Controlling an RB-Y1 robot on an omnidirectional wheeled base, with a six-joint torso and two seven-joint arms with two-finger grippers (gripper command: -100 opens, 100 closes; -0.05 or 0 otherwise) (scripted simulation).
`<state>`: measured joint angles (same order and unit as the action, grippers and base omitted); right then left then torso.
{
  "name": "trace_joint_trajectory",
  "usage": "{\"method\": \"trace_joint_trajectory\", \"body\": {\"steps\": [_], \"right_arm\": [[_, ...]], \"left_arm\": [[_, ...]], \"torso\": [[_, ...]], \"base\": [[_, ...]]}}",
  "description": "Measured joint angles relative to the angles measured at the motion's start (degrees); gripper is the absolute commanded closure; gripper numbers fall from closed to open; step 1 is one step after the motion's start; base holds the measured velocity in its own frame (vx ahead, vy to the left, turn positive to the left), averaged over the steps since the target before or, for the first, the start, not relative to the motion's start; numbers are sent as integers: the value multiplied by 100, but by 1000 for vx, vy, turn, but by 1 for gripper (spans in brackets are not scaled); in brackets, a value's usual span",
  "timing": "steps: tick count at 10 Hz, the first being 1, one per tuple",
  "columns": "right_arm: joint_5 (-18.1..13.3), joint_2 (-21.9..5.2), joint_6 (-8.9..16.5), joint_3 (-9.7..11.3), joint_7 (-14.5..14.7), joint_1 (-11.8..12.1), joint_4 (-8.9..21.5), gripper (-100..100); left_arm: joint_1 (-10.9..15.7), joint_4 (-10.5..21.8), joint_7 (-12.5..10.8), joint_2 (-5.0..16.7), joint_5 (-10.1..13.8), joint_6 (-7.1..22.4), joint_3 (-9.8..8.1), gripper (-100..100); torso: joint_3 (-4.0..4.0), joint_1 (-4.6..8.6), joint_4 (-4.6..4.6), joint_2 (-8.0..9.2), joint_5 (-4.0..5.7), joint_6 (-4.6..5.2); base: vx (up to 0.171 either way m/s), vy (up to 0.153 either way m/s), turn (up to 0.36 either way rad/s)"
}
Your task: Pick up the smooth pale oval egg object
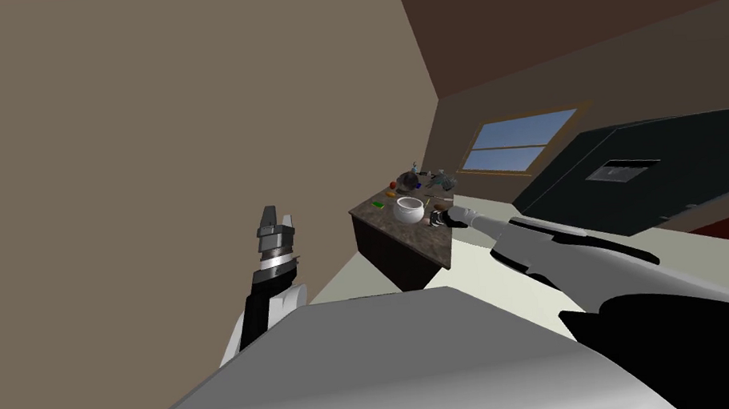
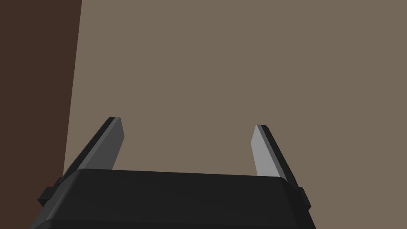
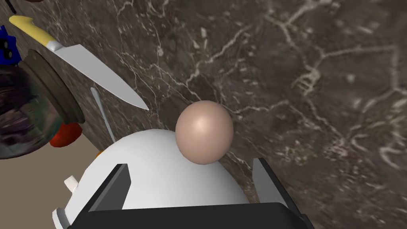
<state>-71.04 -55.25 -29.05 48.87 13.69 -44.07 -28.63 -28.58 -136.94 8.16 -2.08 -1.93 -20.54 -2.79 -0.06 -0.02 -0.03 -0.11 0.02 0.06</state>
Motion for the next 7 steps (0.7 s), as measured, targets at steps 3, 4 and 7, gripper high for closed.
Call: {"method": "trace_joint_trajectory", "body": {"steps": [3, 4, 7], "right_arm": [[-150, -171, 31, 159, -134, 73, -175, 0], [-149, -169, 30, 158, -130, 72, -172, -100], [188, -410, -29, -222, 216, 539, -176, -100]], "left_arm": [[-1, 0, 0, 0, 0, 0, -1, 0], [-1, 0, 0, 0, 0, 0, -1, 0], [-1, 0, 0, 0, 0, 0, 0, 0]], "torso": [[4, 3, 2, 7, 0, 5], [5, 3, 2, 9, 0, 6], [2, -9, 1, 4, -3, 6]], "base": [[10, 2, -10], [12, 25, 183], [23, 39, 184]]}}
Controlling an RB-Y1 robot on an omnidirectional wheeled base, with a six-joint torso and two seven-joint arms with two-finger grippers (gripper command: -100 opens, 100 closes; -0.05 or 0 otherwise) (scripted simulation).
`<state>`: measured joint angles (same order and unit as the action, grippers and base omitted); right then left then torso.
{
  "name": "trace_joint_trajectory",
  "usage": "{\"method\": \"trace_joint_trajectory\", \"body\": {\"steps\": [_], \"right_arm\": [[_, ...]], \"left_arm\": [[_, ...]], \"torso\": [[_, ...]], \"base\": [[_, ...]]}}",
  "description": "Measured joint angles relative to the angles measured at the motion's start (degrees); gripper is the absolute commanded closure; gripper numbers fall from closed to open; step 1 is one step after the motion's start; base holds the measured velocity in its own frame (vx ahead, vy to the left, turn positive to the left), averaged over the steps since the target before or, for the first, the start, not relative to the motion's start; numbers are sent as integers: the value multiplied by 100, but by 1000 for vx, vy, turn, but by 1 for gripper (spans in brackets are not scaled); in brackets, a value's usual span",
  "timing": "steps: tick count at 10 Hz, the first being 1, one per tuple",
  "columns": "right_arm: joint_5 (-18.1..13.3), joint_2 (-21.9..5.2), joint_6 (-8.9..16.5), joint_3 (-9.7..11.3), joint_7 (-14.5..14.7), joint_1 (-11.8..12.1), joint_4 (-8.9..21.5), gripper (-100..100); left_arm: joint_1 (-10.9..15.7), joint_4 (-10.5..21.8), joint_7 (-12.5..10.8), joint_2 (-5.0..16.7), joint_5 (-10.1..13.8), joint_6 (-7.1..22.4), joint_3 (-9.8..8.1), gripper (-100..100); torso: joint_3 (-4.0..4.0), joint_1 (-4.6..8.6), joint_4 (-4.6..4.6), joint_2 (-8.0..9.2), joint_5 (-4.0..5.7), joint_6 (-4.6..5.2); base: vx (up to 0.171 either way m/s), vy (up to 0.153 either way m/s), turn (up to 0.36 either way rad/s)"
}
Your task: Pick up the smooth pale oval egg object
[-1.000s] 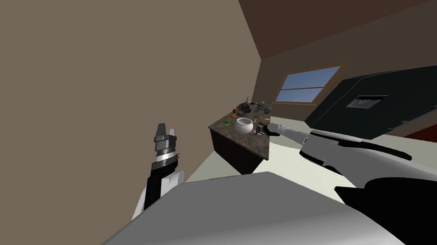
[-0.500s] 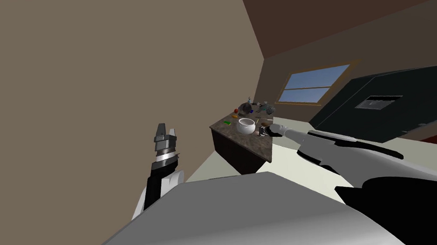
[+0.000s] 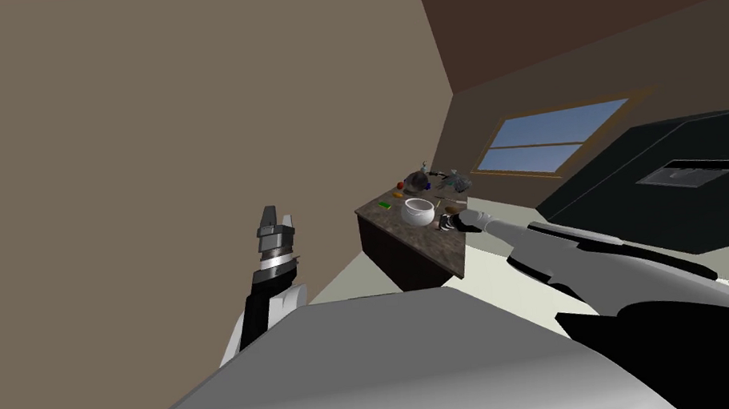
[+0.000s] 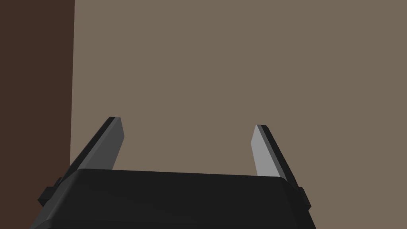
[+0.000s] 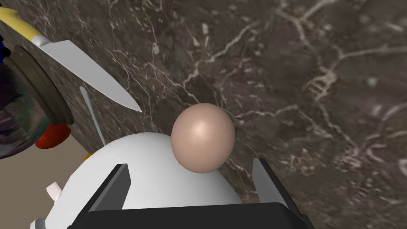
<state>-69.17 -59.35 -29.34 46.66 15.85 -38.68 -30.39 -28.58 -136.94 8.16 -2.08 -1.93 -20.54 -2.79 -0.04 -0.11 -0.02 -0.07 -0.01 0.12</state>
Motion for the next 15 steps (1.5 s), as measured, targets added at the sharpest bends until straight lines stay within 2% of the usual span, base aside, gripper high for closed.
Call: {"method": "trace_joint_trajectory", "body": {"steps": [1, 2, 4, 7, 8, 9, 10, 12, 14, 15], "right_arm": [[243, 194, -147, -292, 443, -9, 579, -100], [342, 196, -234, -422, 744, 31, 792, -100], [293, -9, -116, -356, 567, 269, 574, -100], [258, -66, -64, -310, 384, 321, 190, -100], [317, -195, -25, -369, 332, 515, 28, -100], [414, -156, -71, -490, 492, 541, 193, -100], [593, -105, -149, -707, 795, 636, 456, -100], [714, -89, -266, -866, 1152, 666, 720, -100], [669, -257, -142, -787, 882, 851, 353, -100], [812, -243, -238, -970, 1123, 900, 569, -100]], "left_arm": [[1, 0, 0, 0, 0, 0, 0, 0], [0, 0, 0, 0, 0, 0, 0, 0], [0, 0, 0, 0, 0, 0, 0, 0], [0, 0, 0, 0, 0, 0, 0, 0], [1, 0, 0, 0, 0, 0, 0, 0], [0, 0, 0, 0, 0, 0, 0, 0], [0, 0, 0, 0, 0, 0, 0, 0], [0, 0, 0, 0, 0, 0, 0, 0], [0, 0, 0, 0, 0, 0, 0, 0], [1, 0, 0, 0, 0, 0, 0, 0]], "torso": [[-1, -1, -1, -1, 0, -4], [2, 4, 1, 2, 0, 0], [6, 15, 3, 11, 3, 1], [6, 12, 3, 9, 2, 0], [4, 5, 2, 7, 1, -4], [2, 4, 1, 4, 0, 0], [0, 4, -1, 0, 3, -4], [-3, 16, -2, -3, 7, -2], [-1, 22, -1, 1, 8, -4], [-3, 15, -2, -3, 7, -7]], "base": [[13, 23, 102], [5, 5, 0], [-2, -5, -12], [3, 9, 72], [15, 23, 94], [24, 29, 155], [17, 22, 90], [4, 5, -4], [4, 9, 90], [14, 19, 118]]}}
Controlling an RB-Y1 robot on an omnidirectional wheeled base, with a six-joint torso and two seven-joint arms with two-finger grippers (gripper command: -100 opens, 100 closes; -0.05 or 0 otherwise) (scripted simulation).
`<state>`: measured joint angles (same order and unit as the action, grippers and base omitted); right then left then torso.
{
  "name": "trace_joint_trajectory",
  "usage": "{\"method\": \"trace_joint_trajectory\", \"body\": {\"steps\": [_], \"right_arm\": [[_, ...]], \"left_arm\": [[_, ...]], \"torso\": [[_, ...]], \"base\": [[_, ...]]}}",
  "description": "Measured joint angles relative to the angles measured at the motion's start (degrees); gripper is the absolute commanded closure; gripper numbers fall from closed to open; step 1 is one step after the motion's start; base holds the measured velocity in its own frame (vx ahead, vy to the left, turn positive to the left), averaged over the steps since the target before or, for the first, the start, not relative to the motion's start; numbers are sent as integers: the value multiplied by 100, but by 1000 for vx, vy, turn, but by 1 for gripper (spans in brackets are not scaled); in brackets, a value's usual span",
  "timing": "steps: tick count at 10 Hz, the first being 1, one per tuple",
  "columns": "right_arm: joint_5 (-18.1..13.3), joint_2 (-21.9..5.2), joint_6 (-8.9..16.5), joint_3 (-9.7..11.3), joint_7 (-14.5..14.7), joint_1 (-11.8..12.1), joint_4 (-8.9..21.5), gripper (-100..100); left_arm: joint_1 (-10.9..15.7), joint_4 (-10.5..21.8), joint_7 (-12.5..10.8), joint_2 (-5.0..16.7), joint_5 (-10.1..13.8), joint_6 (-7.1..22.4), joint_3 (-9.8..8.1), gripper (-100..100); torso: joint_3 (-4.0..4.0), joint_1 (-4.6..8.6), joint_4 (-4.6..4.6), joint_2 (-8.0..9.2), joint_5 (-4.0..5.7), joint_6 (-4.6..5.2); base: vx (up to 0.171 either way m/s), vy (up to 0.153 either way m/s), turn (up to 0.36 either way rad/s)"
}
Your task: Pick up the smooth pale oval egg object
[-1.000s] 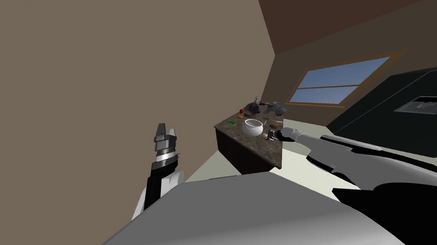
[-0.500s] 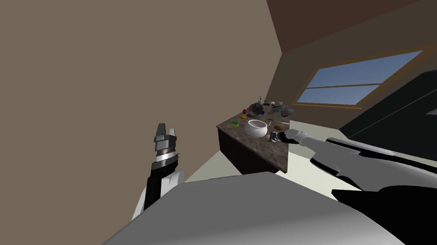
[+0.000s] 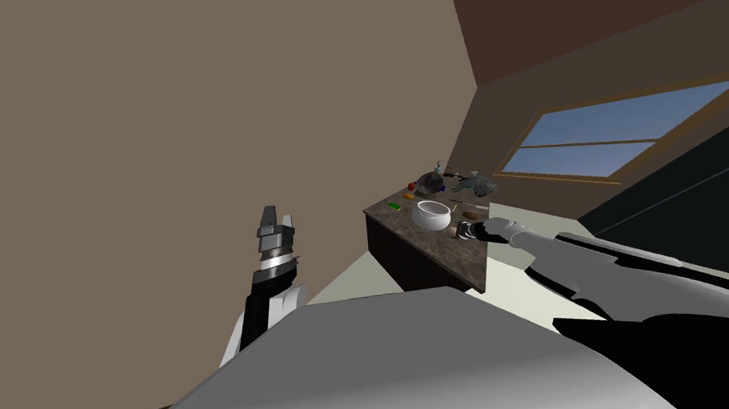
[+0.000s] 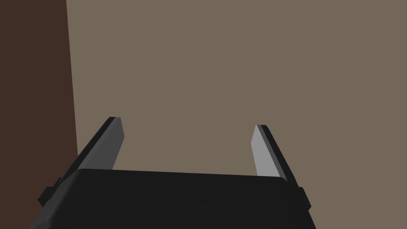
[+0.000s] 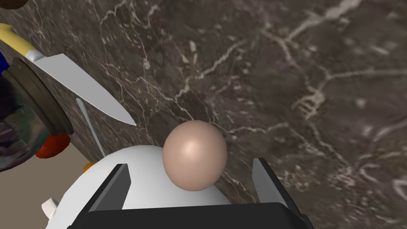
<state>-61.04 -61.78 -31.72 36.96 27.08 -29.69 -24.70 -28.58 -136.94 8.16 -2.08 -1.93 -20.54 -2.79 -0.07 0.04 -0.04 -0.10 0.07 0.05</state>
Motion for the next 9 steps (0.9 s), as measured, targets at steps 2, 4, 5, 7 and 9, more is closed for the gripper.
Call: {"method": "trace_joint_trajectory", "body": {"steps": [2, 4, 5, 7, 9], "right_arm": [[172, -157, 17, -186, 152, 312, -146, -100], [253, -192, -29, -283, 301, 416, -76, -100], [372, -271, -31, -417, 384, 574, -84, -100], [460, -286, -64, -525, 558, 687, -10, -100], [800, -367, -173, -928, 1016, 960, 252, -100]], "left_arm": [[0, 0, 0, 0, 0, 0, 0, 0], [-1, 0, 0, 0, 0, 0, -1, 0], [0, 0, 0, 0, 0, 0, 0, 0], [-1, 0, 0, 0, 0, 0, -1, 0], [0, 0, 0, 0, 0, 0, 0, 0]], "torso": [[-2, -5, -1, -4, -2, 0], [-1, 2, 0, -1, 0, 6], [-1, -1, 0, -2, -1, 0], [0, 2, 0, 0, 0, 6], [-5, -7, -2, -8, -2, -1]], "base": [[19, 26, 142], [14, 13, 82], [16, 16, 106], [12, 17, 90], [29, 29, 187]]}}
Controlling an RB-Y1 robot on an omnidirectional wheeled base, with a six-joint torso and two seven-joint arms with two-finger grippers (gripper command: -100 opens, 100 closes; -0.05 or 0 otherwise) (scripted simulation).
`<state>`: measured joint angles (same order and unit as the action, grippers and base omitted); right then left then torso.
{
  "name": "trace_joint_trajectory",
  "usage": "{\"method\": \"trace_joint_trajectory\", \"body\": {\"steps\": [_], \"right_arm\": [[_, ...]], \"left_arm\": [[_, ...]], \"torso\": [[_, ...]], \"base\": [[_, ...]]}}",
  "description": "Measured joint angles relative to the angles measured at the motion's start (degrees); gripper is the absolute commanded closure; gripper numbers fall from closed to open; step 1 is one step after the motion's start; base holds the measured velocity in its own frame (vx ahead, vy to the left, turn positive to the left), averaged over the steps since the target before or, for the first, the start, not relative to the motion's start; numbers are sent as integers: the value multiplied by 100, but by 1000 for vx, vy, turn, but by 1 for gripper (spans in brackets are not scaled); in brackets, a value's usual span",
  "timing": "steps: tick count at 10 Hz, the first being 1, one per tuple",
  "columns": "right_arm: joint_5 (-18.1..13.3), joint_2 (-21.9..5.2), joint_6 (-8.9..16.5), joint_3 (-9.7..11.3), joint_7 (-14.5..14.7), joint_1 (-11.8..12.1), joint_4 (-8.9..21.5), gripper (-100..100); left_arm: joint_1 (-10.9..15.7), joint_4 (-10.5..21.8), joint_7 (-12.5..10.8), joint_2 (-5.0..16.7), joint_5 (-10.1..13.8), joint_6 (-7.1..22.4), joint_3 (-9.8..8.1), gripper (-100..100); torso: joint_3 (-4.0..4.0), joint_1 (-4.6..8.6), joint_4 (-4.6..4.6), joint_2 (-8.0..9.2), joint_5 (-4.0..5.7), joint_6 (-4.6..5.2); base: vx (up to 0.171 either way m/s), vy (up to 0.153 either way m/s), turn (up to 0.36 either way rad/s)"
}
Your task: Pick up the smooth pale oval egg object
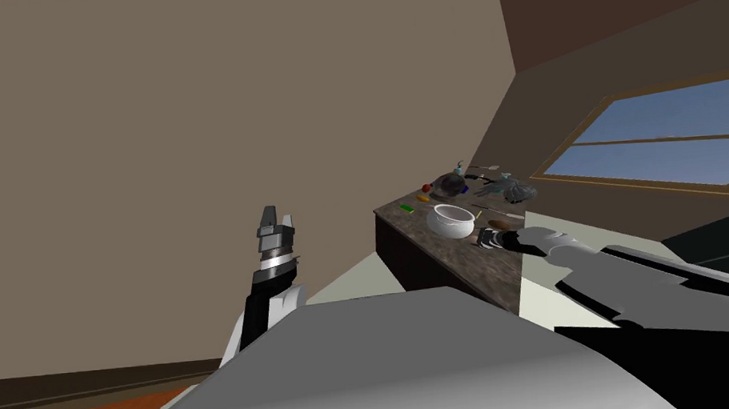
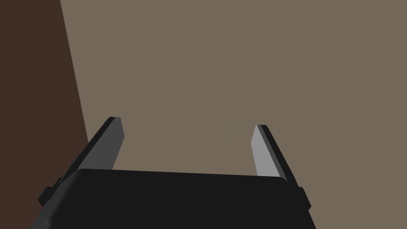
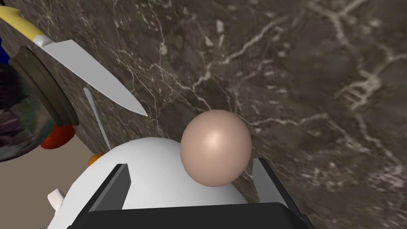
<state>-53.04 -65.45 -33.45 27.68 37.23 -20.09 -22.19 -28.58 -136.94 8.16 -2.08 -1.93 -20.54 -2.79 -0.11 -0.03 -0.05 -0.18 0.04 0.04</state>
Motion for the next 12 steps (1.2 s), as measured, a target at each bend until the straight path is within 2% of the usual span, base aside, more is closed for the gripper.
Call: {"method": "trace_joint_trajectory", "body": {"steps": [1, 2, 3, 7, 8, 9, 10, 11, 12], "right_arm": [[67, 12, -78, -94, 226, 9, 176, -100], [64, -163, 60, -53, 4, 315, -222, -100], [62, -185, 110, -46, -81, 352, -282, 100], [61, -179, 104, -43, -72, 355, -273, 100], [61, -179, 103, -42, -73, 356, -273, 0], [60, -178, 102, -42, -73, 356, -273, 100], [-55, -233, 191, 117, -337, 344, -583, 100], [-125, -117, 156, 175, -366, 131, -398, 100], [-241, 3, 150, 296, -407, -51, -344, 100]], "left_arm": [[-1, 0, 0, 0, 0, 0, -1, 0], [-1, 0, 0, 0, 0, 0, -1, 0], [-1, 0, 0, 0, 0, 0, -1, 0], [-1, 0, 0, 0, 0, 0, -1, 0], [-1, 0, 0, 0, 0, 0, -1, 0], [-1, 0, 0, 0, 0, 0, -1, 0], [-1, 0, 0, 0, 0, 0, -1, 0], [0, 0, 0, 0, 0, 0, -1, 0], [-1, 0, 0, 0, 0, 0, -1, 0]], "torso": [[0, 2, 0, 1, 0, 6], [5, 7, 2, 9, 1, 9], [6, 10, 2, 10, 2, 5], [6, 9, 5, 8, -2, 0], [6, 8, 6, 8, -3, 0], [6, 7, 6, 8, -3, 0], [10, 11, 6, 15, -2, 6], [11, 13, 7, 16, 0, 0], [11, 18, 5, 18, 3, 5]], "base": [[12, 12, -27], [3, 4, -15], [0, 0, 0], [0, 0, 0], [0, 0, 0], [-17, -19, -198], [-26, -17, -95], [-27, -33, -165], [-32, -45, -250]]}}
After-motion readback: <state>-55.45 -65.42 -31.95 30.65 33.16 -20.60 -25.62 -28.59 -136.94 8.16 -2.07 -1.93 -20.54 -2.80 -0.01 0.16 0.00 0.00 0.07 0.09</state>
